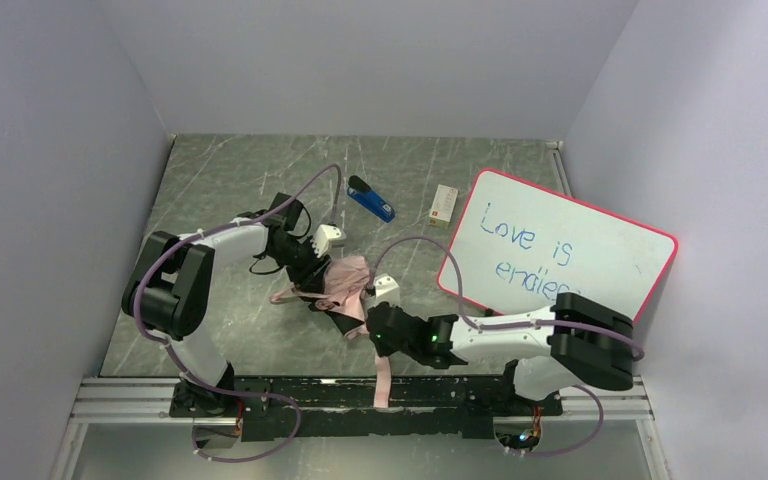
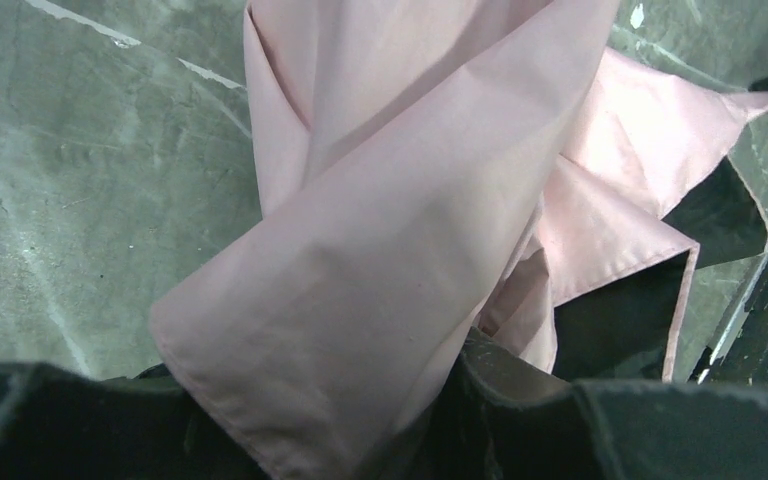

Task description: Put away the umbrella

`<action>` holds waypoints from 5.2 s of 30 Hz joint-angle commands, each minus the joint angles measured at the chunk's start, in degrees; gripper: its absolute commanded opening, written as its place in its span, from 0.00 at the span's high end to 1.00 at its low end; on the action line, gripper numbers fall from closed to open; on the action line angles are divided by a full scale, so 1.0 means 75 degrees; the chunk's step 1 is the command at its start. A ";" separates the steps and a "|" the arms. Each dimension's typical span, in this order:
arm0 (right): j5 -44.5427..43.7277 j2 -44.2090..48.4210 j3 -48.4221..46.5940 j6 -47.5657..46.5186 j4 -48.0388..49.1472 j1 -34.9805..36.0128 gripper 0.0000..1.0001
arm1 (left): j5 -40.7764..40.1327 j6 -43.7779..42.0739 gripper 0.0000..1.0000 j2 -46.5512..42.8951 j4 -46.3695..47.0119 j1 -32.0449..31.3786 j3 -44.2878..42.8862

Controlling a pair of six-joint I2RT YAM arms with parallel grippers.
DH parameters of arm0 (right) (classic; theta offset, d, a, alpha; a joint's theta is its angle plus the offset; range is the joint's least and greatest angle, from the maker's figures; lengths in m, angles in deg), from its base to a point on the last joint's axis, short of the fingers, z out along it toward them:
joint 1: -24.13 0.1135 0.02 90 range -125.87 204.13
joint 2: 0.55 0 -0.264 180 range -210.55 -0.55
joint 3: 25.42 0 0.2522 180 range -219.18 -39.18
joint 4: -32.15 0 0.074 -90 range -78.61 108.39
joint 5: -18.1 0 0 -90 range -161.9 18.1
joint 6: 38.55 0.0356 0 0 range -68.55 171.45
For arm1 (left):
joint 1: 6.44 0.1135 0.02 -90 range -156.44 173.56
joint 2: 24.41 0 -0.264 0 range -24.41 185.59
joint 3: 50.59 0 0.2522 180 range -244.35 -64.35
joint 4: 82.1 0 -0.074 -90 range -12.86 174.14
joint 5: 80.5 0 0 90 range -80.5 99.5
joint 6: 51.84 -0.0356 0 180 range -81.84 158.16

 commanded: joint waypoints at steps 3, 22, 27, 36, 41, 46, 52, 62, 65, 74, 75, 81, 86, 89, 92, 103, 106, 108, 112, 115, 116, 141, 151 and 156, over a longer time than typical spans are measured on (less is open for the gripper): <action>0.1767 0.0340 0.0318 0.0146 -0.0618 0.0161 1.00 | -0.2488 0.0091 0.95 0.0528 0.0830 0.0353 0.0042; 0.2871 0.0768 0.0136 0.1345 -0.1626 0.0223 1.00 | -0.3859 0.0225 0.95 0.0207 0.2031 -0.0123 0.0506; 0.2939 0.0656 0.0864 0.1803 -0.1486 0.0229 1.00 | -0.4073 0.0191 0.95 0.0212 0.2196 -0.0182 0.0562; 0.3313 0.0789 0.1173 0.1948 -0.1356 0.0328 0.89 | -0.4174 0.0166 0.95 0.0260 0.2270 -0.0266 0.0616; 0.3358 0.0817 0.0980 0.1807 -0.1719 0.0390 0.86 | -0.4282 0.0220 0.95 0.0215 0.2357 -0.0405 0.0642; 0.3382 0.0822 0.0761 0.1696 -0.2095 0.0506 0.82 | -0.4509 0.0204 0.95 0.0072 0.2534 -0.0755 0.0769; 0.3104 0.1084 0.0631 0.1640 -0.2592 0.0613 0.76 | -0.4527 0.0047 0.95 0.0067 0.2691 -0.0931 0.0800; 0.1102 0.2704 0.0465 0.1027 -0.2937 0.0621 0.51 | -0.4527 -0.0395 0.95 -0.0152 0.3176 -0.1286 0.1172; -0.0257 0.3399 0.0319 0.0971 -0.3130 0.0620 0.50 | -0.4527 -0.0556 0.95 -0.0318 0.3443 -0.1474 0.1409; -0.1434 0.3796 -0.0401 -0.0973 -0.2793 -0.1232 0.31 | -0.5607 -0.0612 0.95 -0.0713 0.4477 -0.2423 0.2207; -0.1032 0.3723 -0.0492 -0.1252 -0.2587 -0.1751 0.31 | -0.5749 -0.0634 0.95 -0.0739 0.4603 -0.2546 0.2281; 0.0859 0.2887 -0.1456 -0.2378 -0.1876 -0.4203 0.30 | -0.6696 -0.0881 0.95 -0.0758 0.5295 -0.3208 0.2933; 0.2290 0.1892 -0.2218 -0.3368 -0.0696 -0.5026 0.28 | -0.7337 -0.1170 0.95 -0.0745 0.5972 -0.3792 0.3368; 0.3301 0.1188 -0.2602 -0.4016 -0.0085 -0.5423 0.23 | -0.7755 -0.1507 0.95 -0.0675 0.6397 -0.4197 0.3599; 0.4742 0.0451 -0.3046 -0.4331 0.0350 -0.6080 0.20 | -0.8180 -0.1855 0.95 -0.0554 0.6869 -0.4679 0.3851; 0.8477 -0.1665 -0.4551 -0.7452 -0.1181 -0.6294 0.12 | -0.9613 -0.3148 0.95 0.0291 0.9261 -0.5931 0.4758; 0.8459 -0.1564 -0.4260 -0.8571 -0.1192 -0.6121 0.11 | -0.9911 -0.3549 0.95 0.0624 0.9958 -0.6182 0.4915; 0.8574 -0.1645 -0.4280 -0.9275 -0.1560 -0.6002 0.11 | -1.0013 -0.3723 0.95 0.0840 1.0238 -0.6279 0.4960; 0.8743 -0.2125 -0.4878 -1.0411 -0.2964 -0.5681 0.10 | -1.0121 -0.3964 0.95 0.1140 1.0633 -0.6413 0.4992; 0.8628 -0.2474 -0.5196 -1.1001 -0.3645 -0.5340 0.10 | -1.0183 -0.4076 0.95 0.1301 1.0801 -0.6475 0.4993; 0.8551 -0.2590 -0.5271 -1.1166 -0.3793 -0.5222 0.10 | -1.0197 -0.4111 0.95 0.1328 1.0857 -0.6498 0.5005; 0.6937 -0.4747 -0.6456 -1.2121 -0.5572 -0.4494 0.15 | -1.0322 -0.4264 0.95 0.1478 1.1287 -0.6678 0.5120; 0.6126 -0.5362 -0.6431 -1.1945 -0.5921 -0.4420 0.26 | -1.0475 -0.4473 0.84 0.1383 1.2014 -0.6678 0.5243; 0.5977 -0.5322 -0.6136 -1.1782 -0.5642 -0.4400 0.31 | -1.0496 -0.4348 0.59 0.0947 1.2020 -0.6667 0.5193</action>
